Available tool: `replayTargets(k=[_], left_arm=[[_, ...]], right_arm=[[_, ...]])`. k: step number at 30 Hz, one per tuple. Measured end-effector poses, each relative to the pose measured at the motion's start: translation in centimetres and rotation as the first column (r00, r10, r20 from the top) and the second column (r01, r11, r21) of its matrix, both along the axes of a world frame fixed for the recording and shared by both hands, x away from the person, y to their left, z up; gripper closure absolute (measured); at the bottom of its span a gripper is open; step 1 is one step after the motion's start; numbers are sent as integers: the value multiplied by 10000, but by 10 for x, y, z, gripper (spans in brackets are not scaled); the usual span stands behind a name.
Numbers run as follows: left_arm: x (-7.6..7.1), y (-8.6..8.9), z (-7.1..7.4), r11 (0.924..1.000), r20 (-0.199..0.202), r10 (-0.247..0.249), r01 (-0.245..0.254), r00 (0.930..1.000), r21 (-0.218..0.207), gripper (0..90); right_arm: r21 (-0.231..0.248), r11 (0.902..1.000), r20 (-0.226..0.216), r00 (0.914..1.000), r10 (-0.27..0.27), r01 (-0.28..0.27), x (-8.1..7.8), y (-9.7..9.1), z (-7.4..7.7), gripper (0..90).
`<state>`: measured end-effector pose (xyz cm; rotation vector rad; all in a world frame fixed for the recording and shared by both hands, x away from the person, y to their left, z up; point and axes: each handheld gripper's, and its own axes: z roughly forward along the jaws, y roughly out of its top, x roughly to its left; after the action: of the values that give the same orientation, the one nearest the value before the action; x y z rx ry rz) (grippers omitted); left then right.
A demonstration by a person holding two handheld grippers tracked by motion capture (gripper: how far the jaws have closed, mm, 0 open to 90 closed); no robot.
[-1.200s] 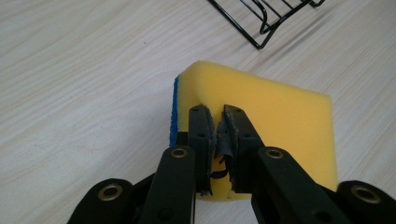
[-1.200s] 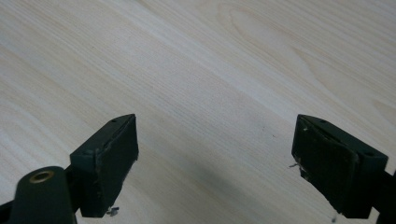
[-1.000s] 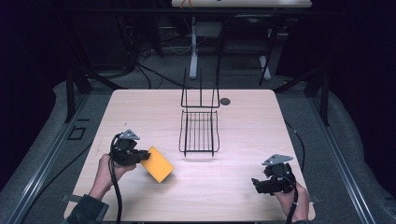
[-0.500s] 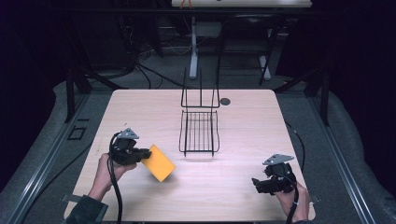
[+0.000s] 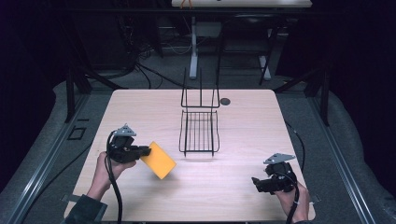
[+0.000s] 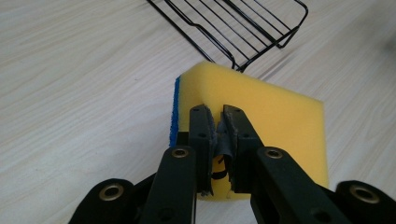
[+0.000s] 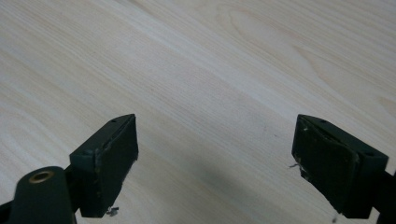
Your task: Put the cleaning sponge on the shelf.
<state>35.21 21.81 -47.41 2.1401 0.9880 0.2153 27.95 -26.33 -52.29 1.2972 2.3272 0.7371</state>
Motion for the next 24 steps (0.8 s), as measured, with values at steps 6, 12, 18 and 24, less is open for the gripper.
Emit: replayTargets(k=[6, 12, 18, 24], left_arm=[[4, -2, 2, 9999, -70, 99, -99, 9999, -63, 828], [7, -1, 6, 9996, -14, 121, -121, 9999, -253, 828], [11, -12, 11, 9994, 41, -28, 30, 10000, -351, 830], [13, -18, 15, 9986, 149, -56, 64, 9999, -531, 830]], right_arm=[[19, 10000, -31, 10000, 14, -14, -3, -1, 0, 139], [238, 9997, -146, 9999, 11, -8, -3, -3, 0, 139], [298, 9995, -109, 9999, 65, -62, -3, -3, 0, 139], [333, 9994, -157, 9999, 24, -18, -4, -4, -1, 139]])
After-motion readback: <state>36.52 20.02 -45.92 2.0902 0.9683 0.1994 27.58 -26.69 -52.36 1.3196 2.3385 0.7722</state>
